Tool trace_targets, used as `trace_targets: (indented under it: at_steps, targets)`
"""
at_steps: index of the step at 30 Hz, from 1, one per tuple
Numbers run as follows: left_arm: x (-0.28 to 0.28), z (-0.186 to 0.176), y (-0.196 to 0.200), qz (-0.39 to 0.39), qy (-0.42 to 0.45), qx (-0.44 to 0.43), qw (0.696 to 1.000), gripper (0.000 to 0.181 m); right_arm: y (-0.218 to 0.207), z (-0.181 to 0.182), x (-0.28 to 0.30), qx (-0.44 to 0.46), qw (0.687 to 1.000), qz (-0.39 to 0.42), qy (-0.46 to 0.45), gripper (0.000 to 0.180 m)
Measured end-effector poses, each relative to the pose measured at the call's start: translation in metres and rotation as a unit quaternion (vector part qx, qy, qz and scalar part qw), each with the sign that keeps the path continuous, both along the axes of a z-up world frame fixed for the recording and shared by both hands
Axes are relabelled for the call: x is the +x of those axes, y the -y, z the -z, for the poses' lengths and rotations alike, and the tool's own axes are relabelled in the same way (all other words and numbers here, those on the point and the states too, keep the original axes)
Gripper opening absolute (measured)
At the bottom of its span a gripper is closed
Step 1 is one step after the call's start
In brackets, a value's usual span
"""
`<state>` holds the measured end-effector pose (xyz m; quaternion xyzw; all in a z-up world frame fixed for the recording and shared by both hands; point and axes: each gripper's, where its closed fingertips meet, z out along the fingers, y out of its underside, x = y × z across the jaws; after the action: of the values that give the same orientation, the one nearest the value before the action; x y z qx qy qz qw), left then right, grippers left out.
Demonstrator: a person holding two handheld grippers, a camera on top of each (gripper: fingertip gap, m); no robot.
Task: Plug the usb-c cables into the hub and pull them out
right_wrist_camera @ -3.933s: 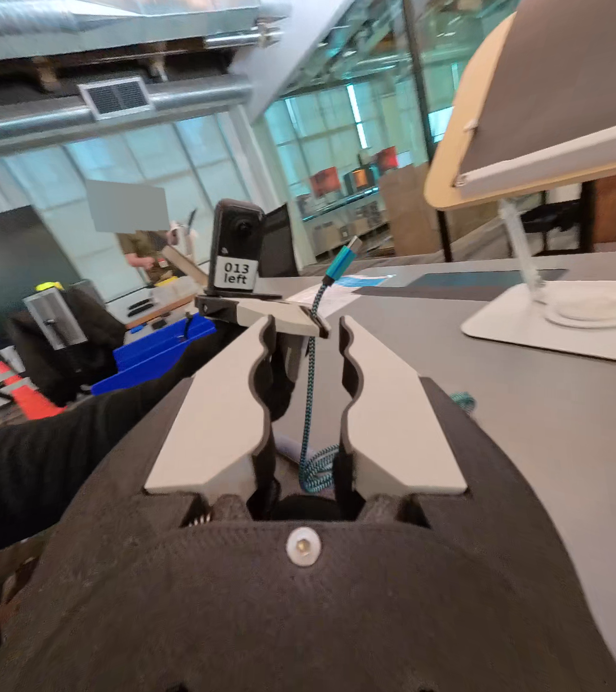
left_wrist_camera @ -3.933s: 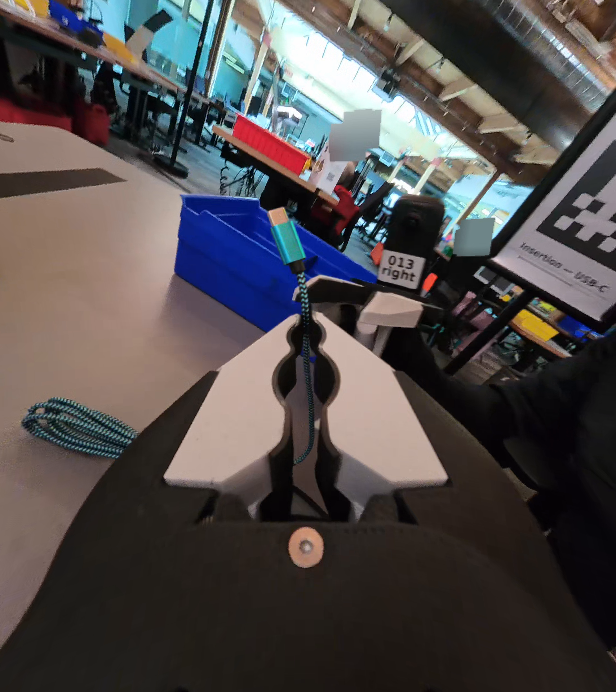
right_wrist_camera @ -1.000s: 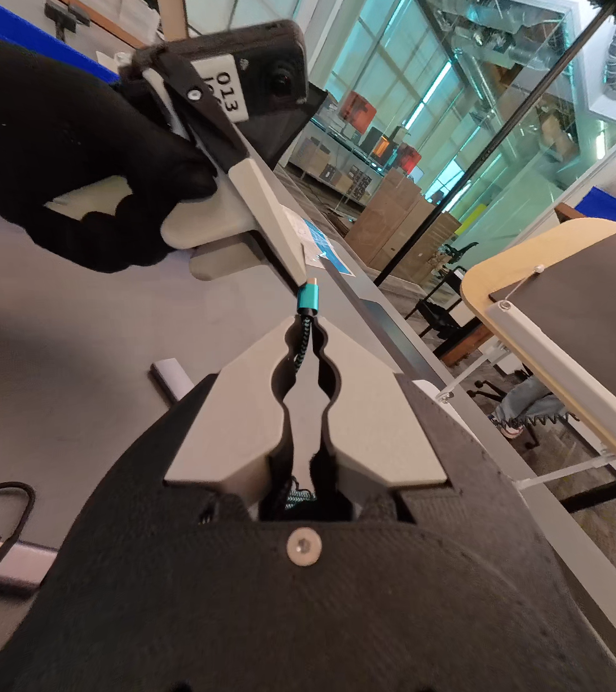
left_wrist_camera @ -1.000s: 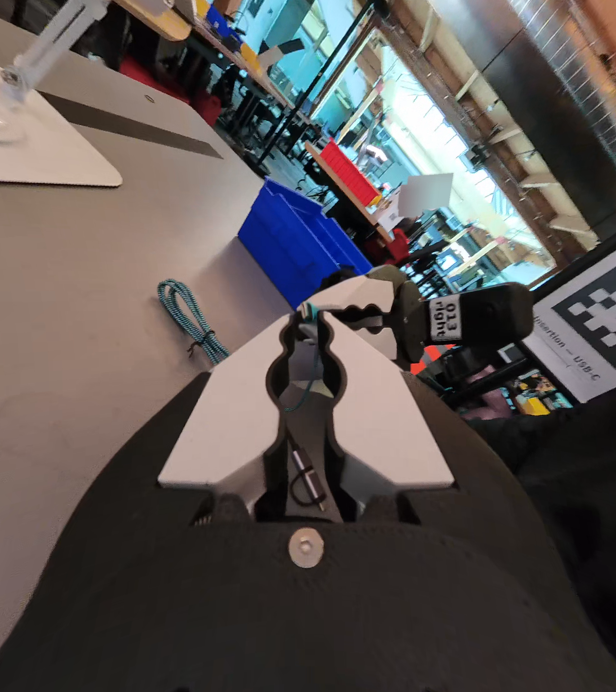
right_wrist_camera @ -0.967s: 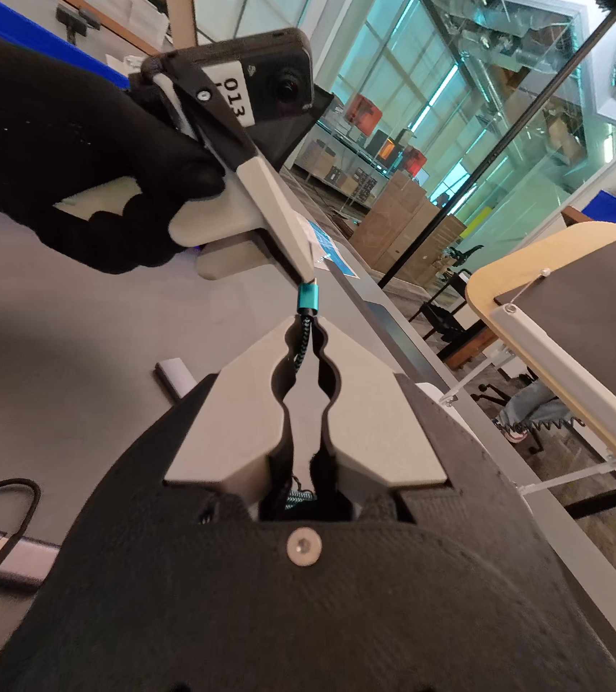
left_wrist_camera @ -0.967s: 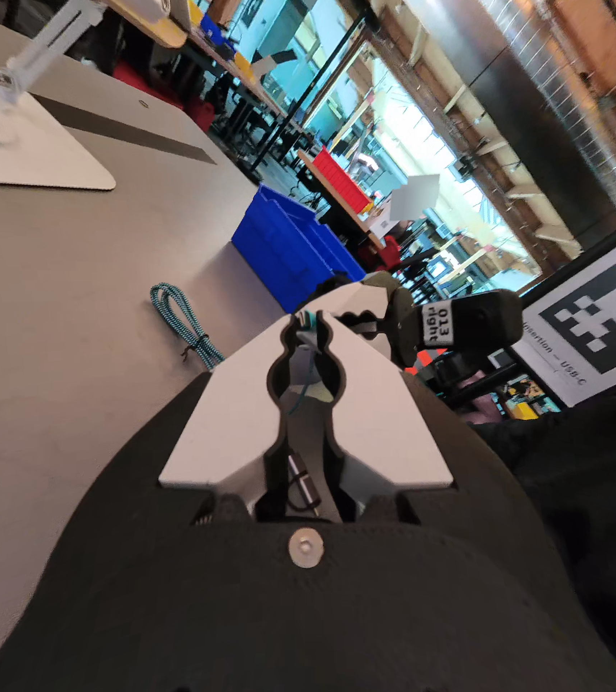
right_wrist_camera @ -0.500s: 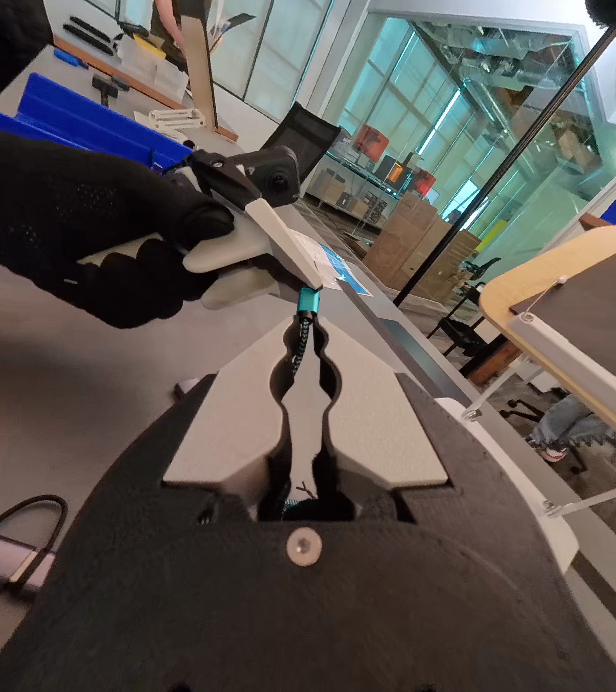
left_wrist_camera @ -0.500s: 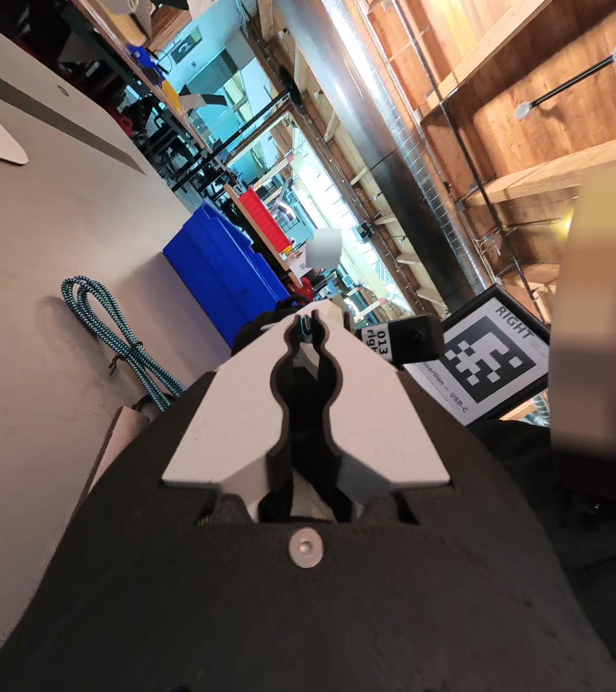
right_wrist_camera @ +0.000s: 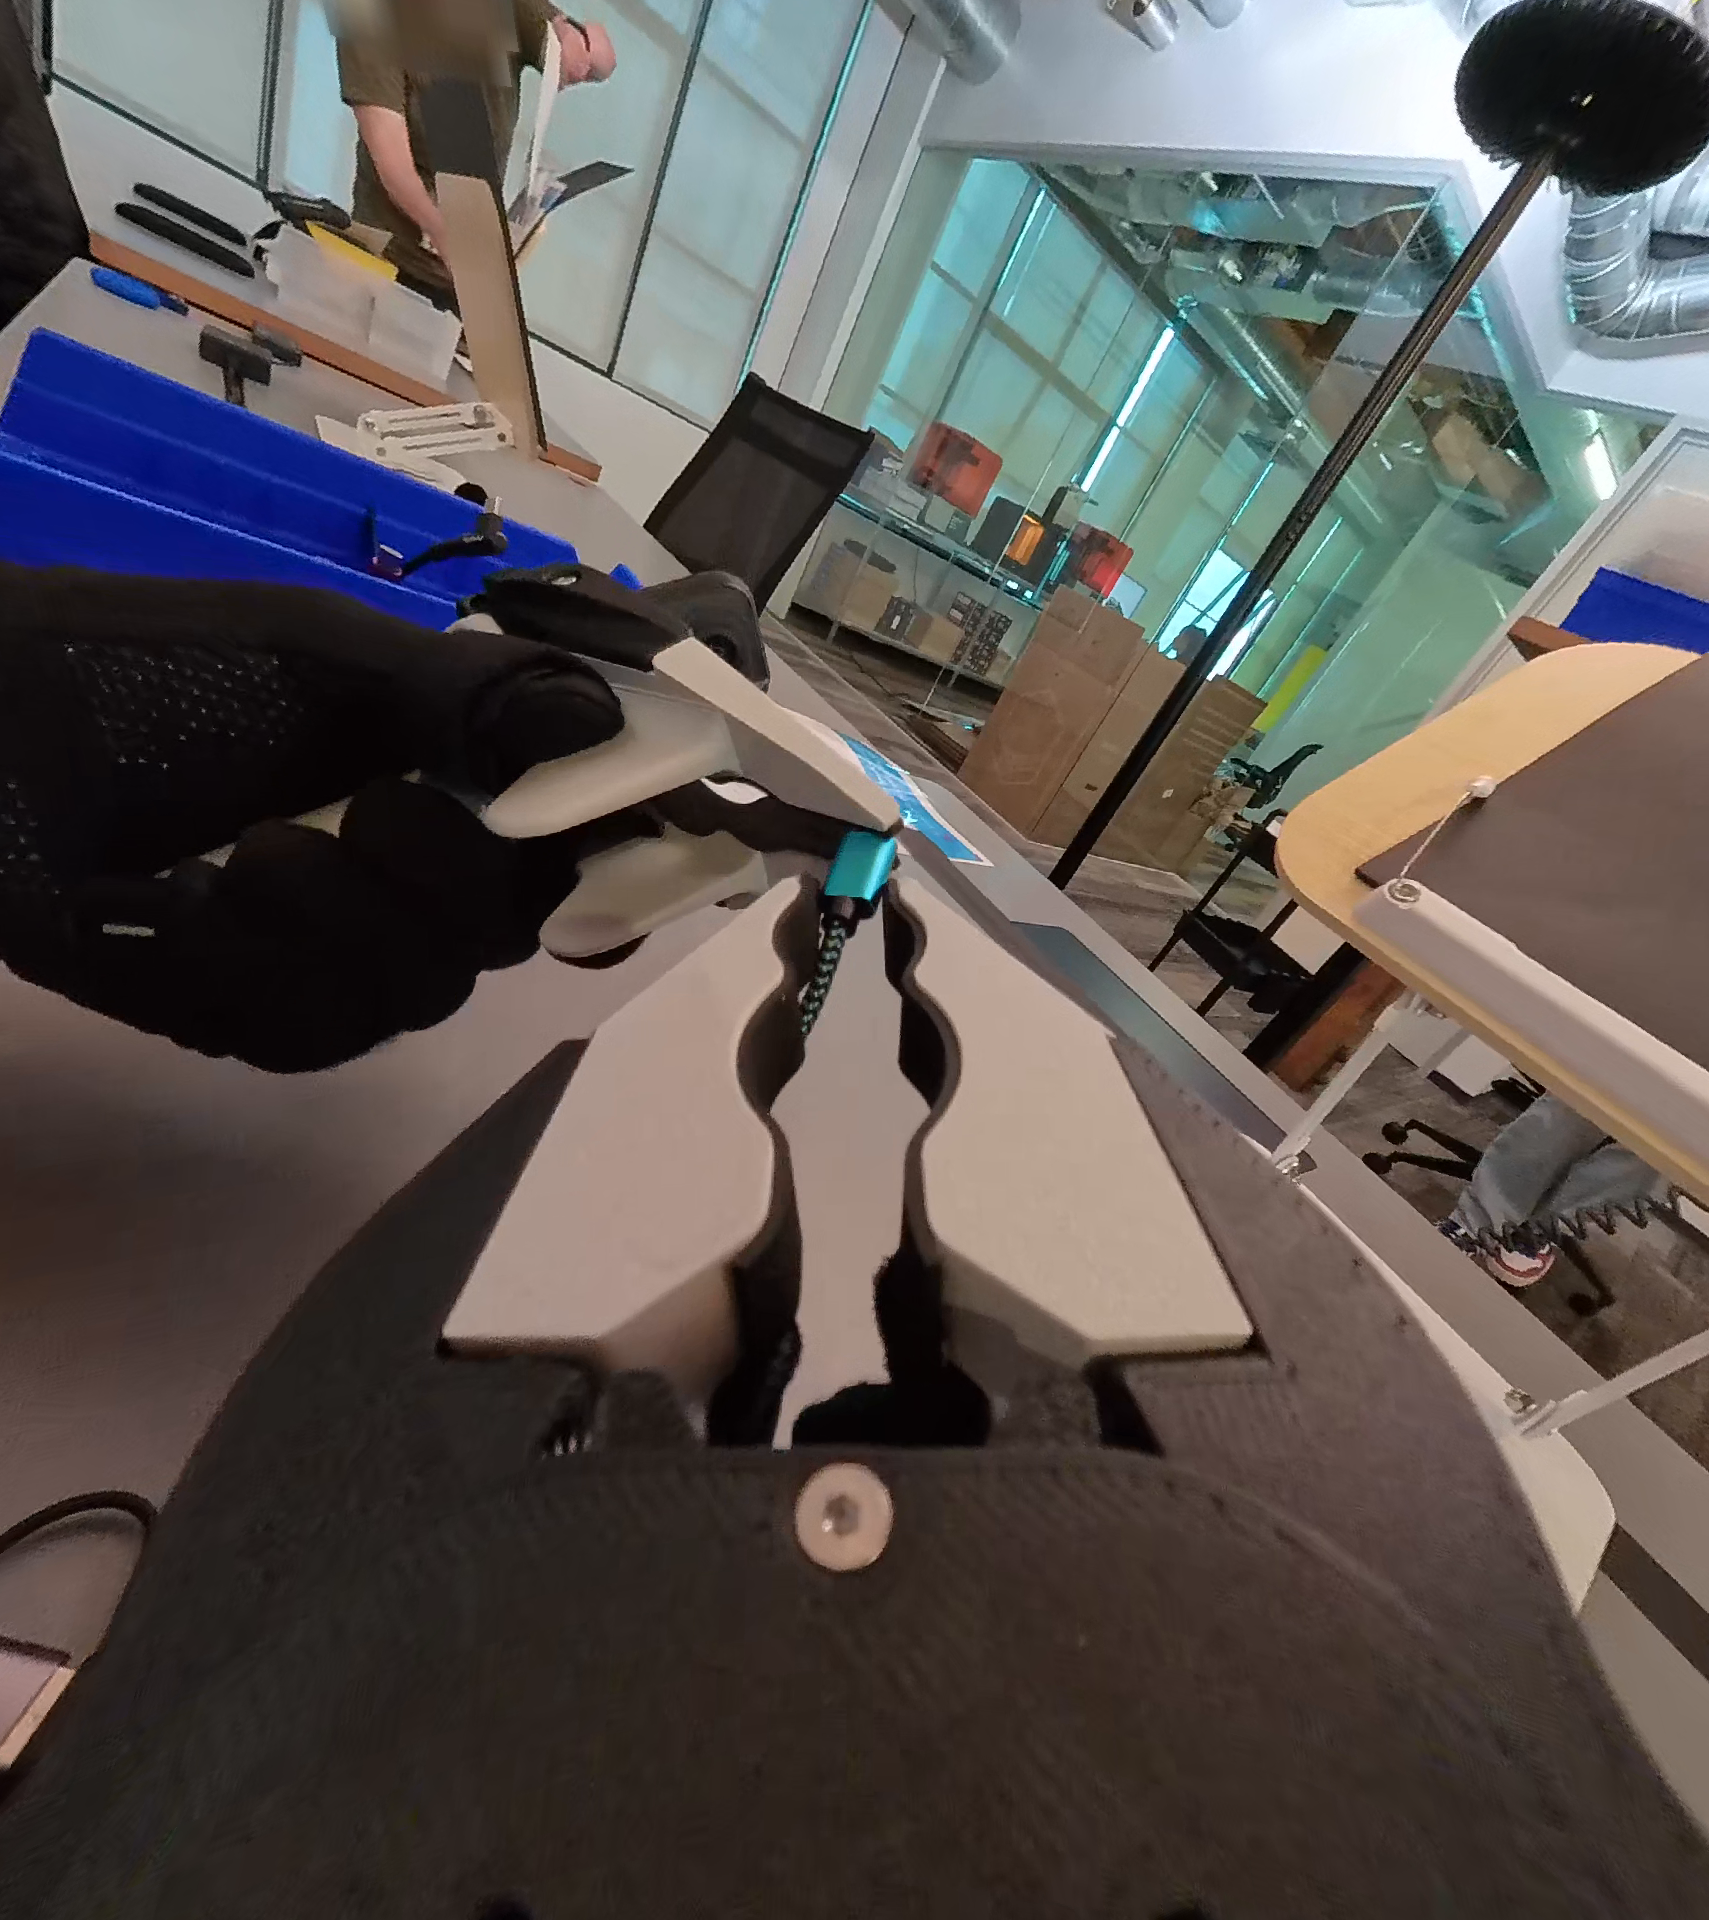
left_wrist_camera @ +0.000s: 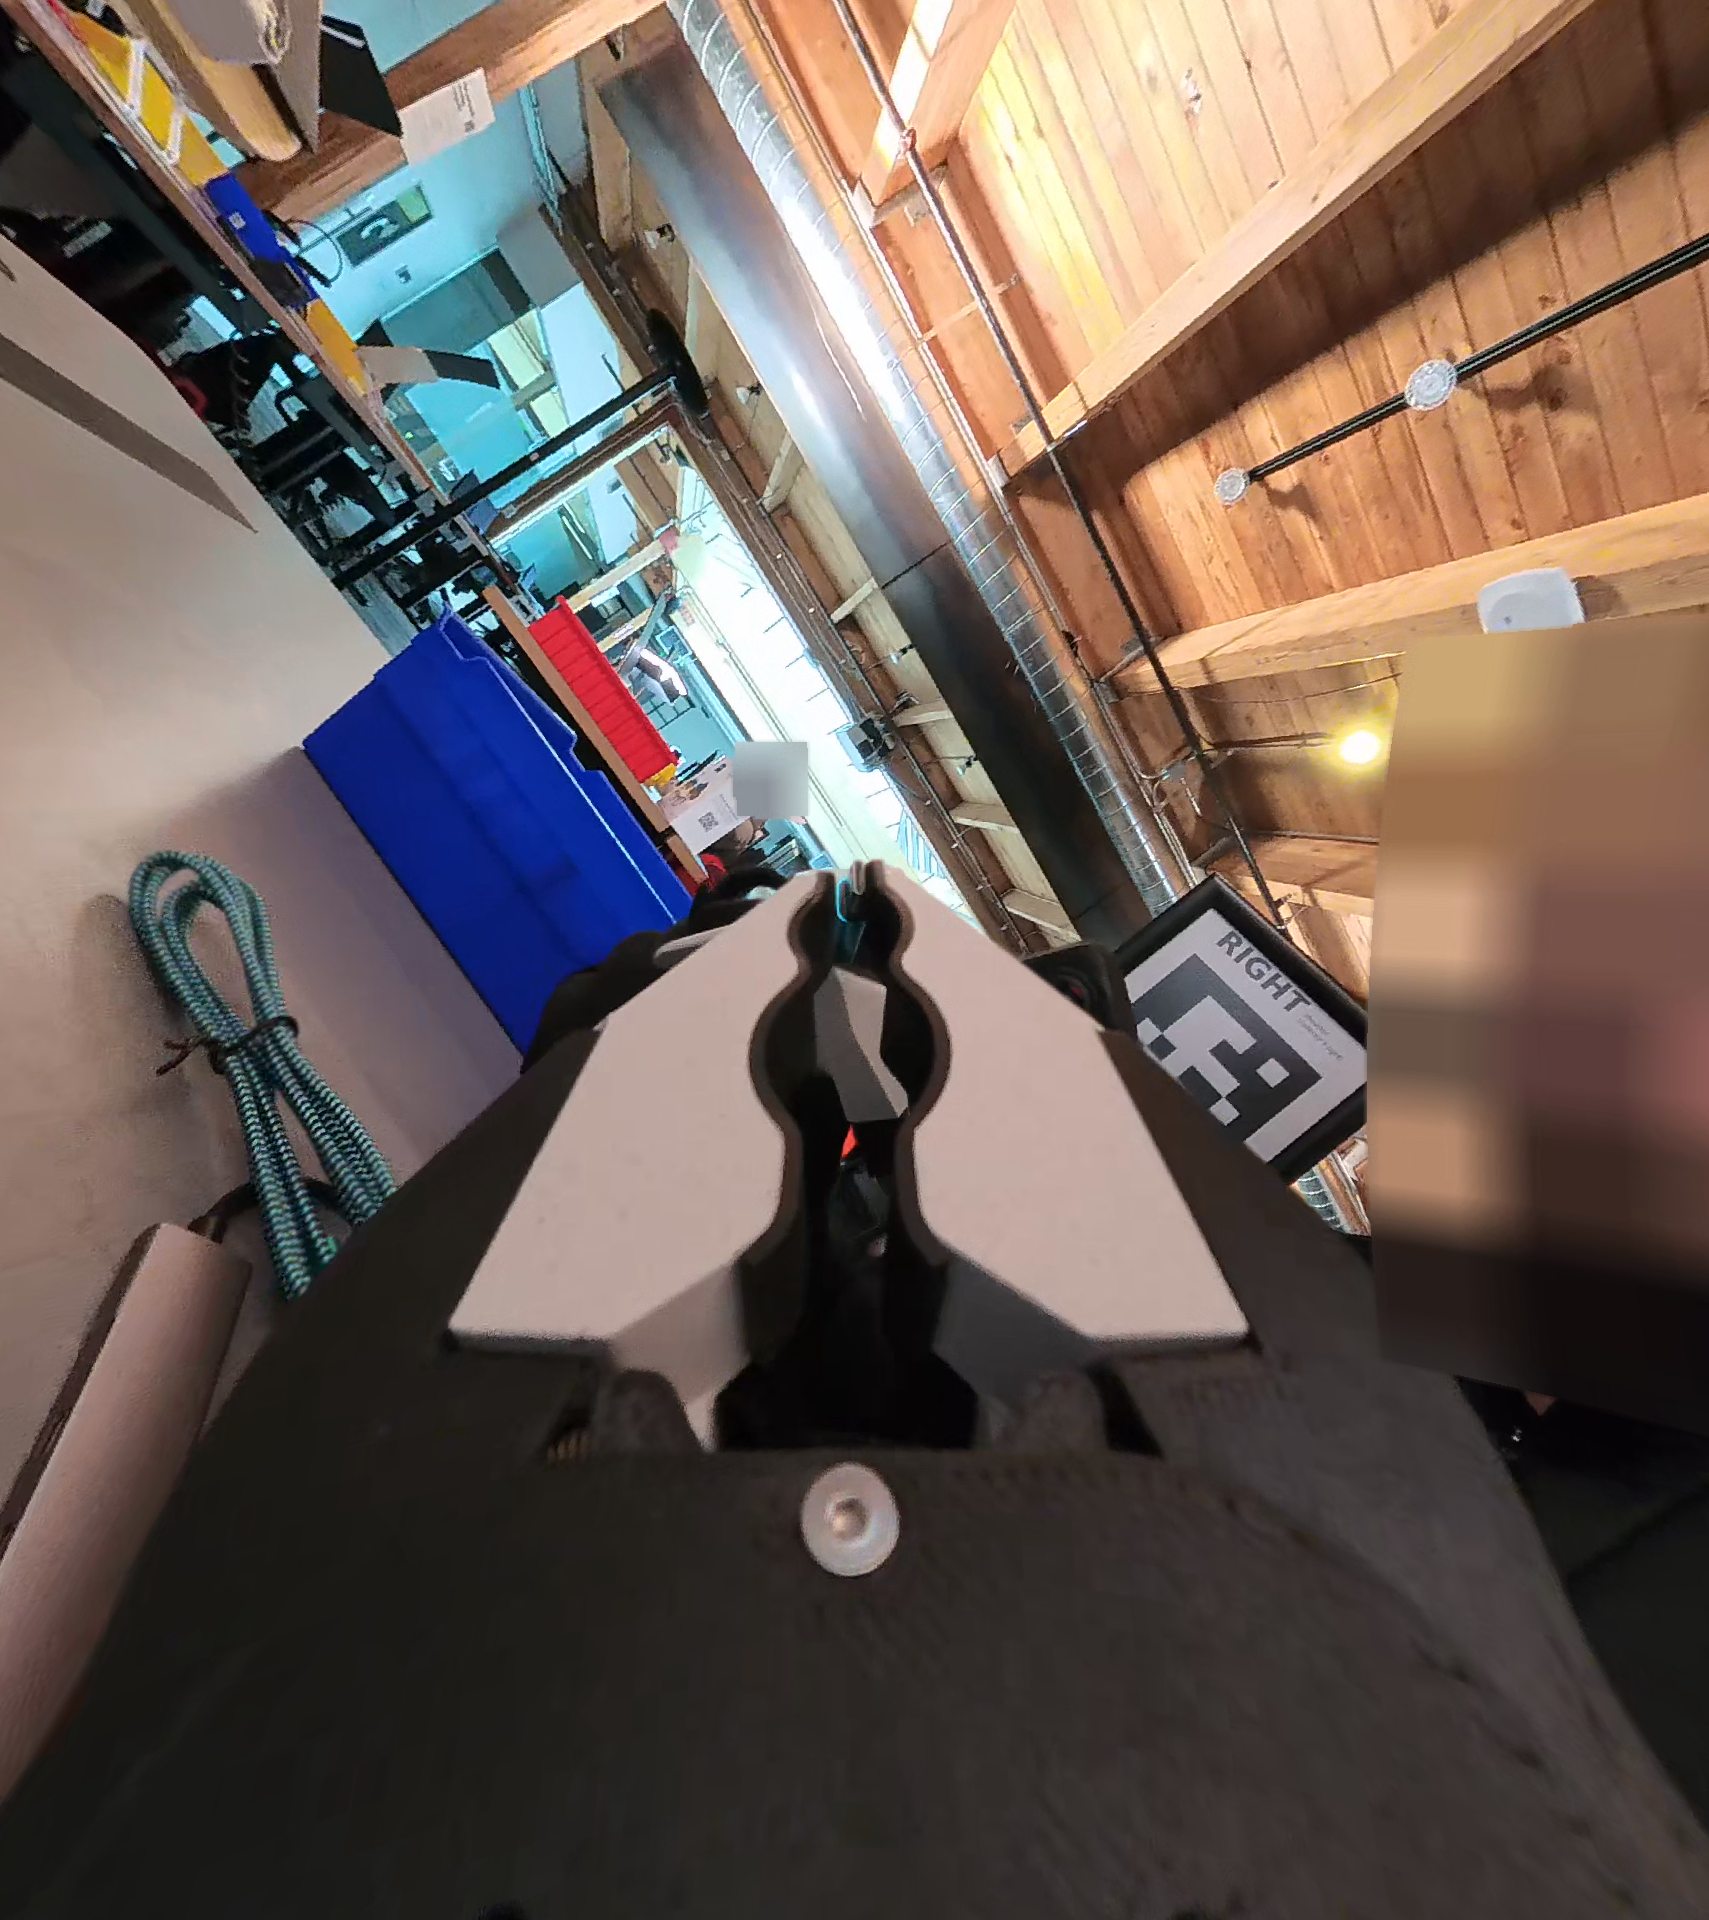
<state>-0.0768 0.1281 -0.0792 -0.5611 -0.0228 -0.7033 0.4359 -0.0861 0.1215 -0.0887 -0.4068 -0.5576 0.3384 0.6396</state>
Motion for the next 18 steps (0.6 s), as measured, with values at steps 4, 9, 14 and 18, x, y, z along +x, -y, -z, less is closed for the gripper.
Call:
trace_targets:
  at_steps: [4,9,14,18]
  targets:
    - [0.0001,-0.002,0.001,-0.001,0.001,0.009,1.0,0.004,0.0011,-0.0029,0.0012,0.004,1.0,0.006,-0.004,0.009]
    - [-0.0017,-0.002,-0.0002,-0.01,0.016,0.006,1.0,0.003,0.0002,-0.0025,-0.0003,0.0,1.0,0.013,-0.008,0.01]
    - [-0.0008,-0.0058,0.0005,-0.007,0.037,0.001,0.999,0.003,0.0011,-0.0061,0.0011,0.018,0.999,0.024,-0.017,0.01]
    - [-0.0013,-0.0042,0.0004,-0.006,0.041,0.002,0.999,0.003,0.0014,-0.0042,0.0009,0.022,0.999,0.028,-0.008,0.009]
